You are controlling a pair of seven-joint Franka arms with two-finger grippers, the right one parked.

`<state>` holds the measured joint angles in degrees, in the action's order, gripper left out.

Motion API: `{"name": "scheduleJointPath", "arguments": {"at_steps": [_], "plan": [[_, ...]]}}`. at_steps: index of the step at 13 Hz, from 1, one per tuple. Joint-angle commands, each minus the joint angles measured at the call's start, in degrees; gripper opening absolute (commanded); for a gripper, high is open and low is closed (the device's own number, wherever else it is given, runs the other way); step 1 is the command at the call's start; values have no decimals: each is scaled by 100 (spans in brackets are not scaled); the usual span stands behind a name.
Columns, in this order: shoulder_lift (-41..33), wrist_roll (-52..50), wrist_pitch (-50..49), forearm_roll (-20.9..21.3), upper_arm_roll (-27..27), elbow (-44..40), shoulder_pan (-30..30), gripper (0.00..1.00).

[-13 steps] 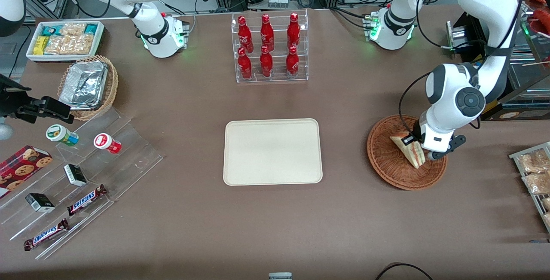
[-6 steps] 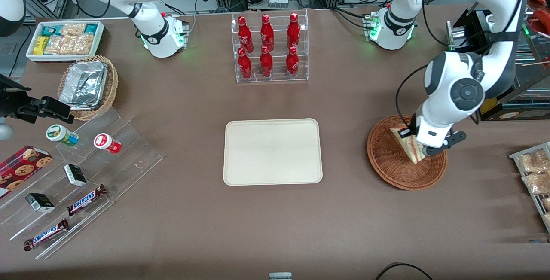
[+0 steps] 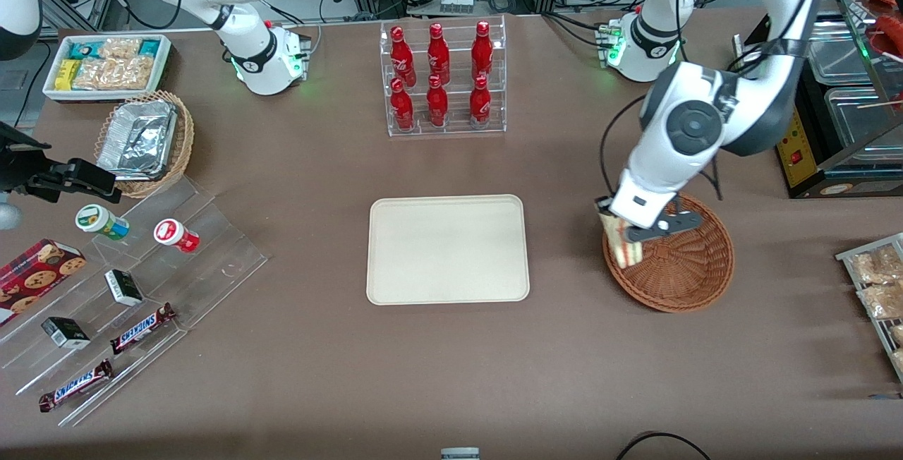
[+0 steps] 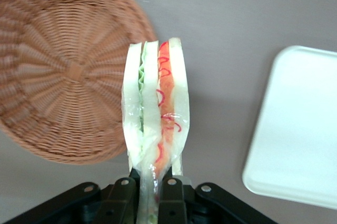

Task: Place sandwich from basket to tray
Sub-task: 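Lift the sandwich and carry it with the left gripper over the tray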

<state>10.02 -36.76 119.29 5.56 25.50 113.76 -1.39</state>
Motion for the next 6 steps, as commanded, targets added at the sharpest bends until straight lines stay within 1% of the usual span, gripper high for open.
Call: {"name": "scheduleJointPath", "arguments": {"at_steps": [1, 4, 6], "plan": [[604, -24, -99, 112, 515, -599, -19, 0], [1465, -33, -90, 112, 1034, -1354, -10, 0], [1879, -50, -99, 155, 1045, -1760, 409, 0]]}}
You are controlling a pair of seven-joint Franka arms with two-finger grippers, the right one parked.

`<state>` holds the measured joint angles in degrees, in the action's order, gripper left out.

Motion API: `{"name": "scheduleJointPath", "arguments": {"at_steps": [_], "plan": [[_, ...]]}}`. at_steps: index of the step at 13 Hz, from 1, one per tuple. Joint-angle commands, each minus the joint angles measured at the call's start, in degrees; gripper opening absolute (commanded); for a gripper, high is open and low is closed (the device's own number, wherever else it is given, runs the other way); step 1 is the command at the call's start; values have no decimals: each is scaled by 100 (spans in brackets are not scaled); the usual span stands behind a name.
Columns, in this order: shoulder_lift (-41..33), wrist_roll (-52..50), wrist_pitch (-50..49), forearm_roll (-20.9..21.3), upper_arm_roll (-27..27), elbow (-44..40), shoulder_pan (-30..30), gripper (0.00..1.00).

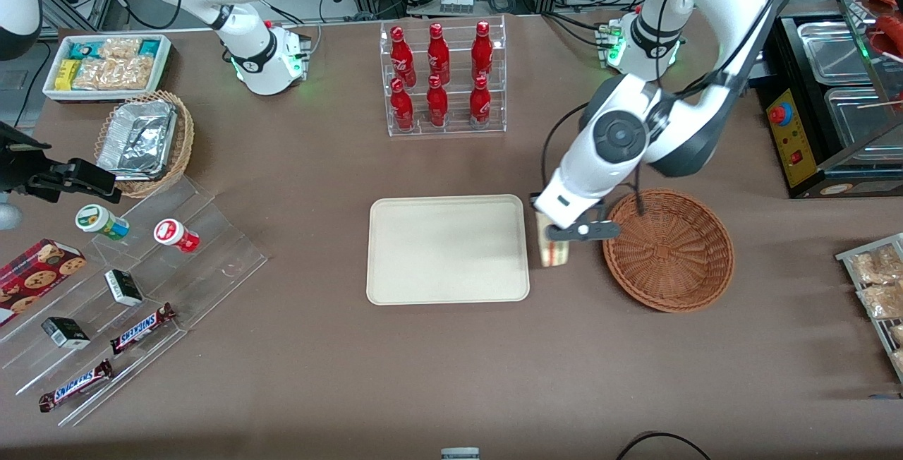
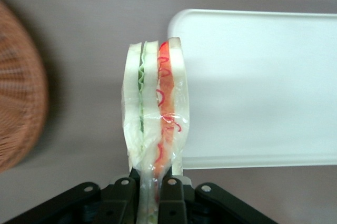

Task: Place sandwich from basket to tray
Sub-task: 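Lift the sandwich and carry it with the left gripper over the tray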

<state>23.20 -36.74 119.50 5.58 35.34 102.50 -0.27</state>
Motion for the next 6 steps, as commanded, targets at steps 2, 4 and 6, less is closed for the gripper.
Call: {"name": "scheduleJointPath", "arguments": {"at_steps": [2, 4, 6], "plan": [[1017, -114, -111, 398, 52, -1002, 518, 0], [1387, -271, -111, 680, 44, -1284, 816, 0], [1678, -535, -102, 1013, -18, -1521, 993, 0]]}}
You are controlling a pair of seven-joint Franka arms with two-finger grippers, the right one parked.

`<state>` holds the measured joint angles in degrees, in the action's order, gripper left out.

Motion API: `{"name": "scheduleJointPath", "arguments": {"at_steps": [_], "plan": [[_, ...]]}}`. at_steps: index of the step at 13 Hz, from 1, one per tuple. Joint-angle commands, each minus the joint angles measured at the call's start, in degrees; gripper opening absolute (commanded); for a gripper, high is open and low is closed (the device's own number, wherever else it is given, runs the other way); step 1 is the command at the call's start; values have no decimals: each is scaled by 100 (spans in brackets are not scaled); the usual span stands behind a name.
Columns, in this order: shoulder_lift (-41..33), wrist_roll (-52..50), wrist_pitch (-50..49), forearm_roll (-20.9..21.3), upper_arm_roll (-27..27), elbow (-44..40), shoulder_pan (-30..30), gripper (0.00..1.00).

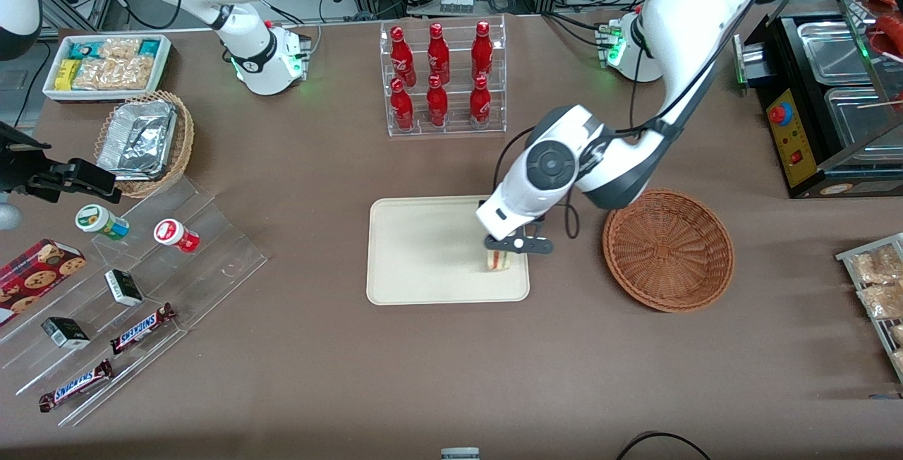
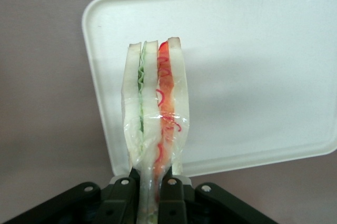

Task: Place sandwich from basket to tray
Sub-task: 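Lift the sandwich and carry it with the left gripper over the tray, then lower the sandwich onto the tray and open the left gripper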

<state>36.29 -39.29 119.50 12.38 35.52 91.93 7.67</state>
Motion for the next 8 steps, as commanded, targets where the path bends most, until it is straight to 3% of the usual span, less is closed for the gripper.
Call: {"name": "scheduleJointPath", "arguments": {"at_steps": [1, 8], "plan": [[466, -464, -102, 457, -37, -535, 261, 0], [1047, -720, 20, 854, -45, -967, 455, 0]]}}
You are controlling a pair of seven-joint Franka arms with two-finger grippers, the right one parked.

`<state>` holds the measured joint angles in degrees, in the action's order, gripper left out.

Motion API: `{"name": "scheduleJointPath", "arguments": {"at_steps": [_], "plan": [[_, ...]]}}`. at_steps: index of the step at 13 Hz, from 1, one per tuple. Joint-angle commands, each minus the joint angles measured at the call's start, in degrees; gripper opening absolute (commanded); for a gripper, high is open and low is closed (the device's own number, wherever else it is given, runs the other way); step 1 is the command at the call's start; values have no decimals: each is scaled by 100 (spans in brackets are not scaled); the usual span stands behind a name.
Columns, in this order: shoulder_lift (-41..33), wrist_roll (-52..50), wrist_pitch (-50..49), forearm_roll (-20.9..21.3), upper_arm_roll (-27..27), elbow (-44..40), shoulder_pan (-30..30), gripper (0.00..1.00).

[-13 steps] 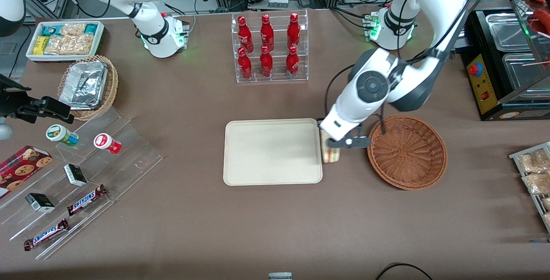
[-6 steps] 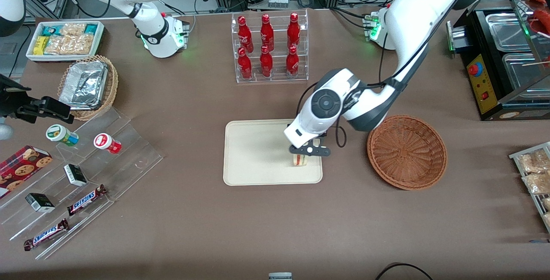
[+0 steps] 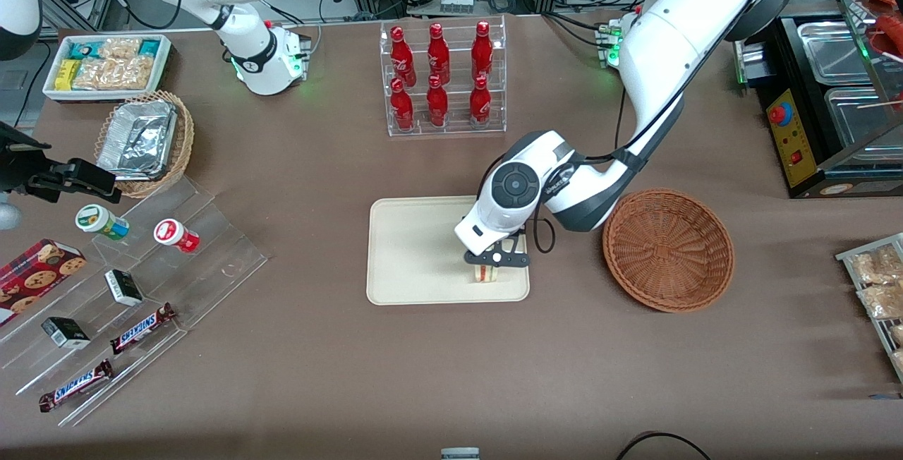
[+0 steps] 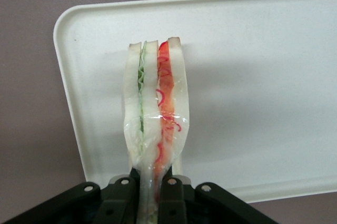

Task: Place sandwich from basket to tray
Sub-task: 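Lower the sandwich onto the tray and open the left gripper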

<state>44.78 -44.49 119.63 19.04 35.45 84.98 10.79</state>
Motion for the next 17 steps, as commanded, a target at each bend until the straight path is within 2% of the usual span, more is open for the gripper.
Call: {"name": "scheduleJointPath", "arguments": {"at_steps": [1, 8, 9, 10, 11, 15, 17], "plan": [[233, -210, 34, 275, -38, -271, 143, 0], [462, -543, 289, 618, -38, -271, 282, 0], [471, -552, 289, 610, -38, -280, 301, 6], [471, -526, 297, 618, -38, -271, 301, 59], [471, -552, 298, 618, -38, -280, 301, 99], [453, -737, 289, 636, -38, -306, 301, 100], [435, -711, 280, 793, -38, -376, 301, 100]]}}
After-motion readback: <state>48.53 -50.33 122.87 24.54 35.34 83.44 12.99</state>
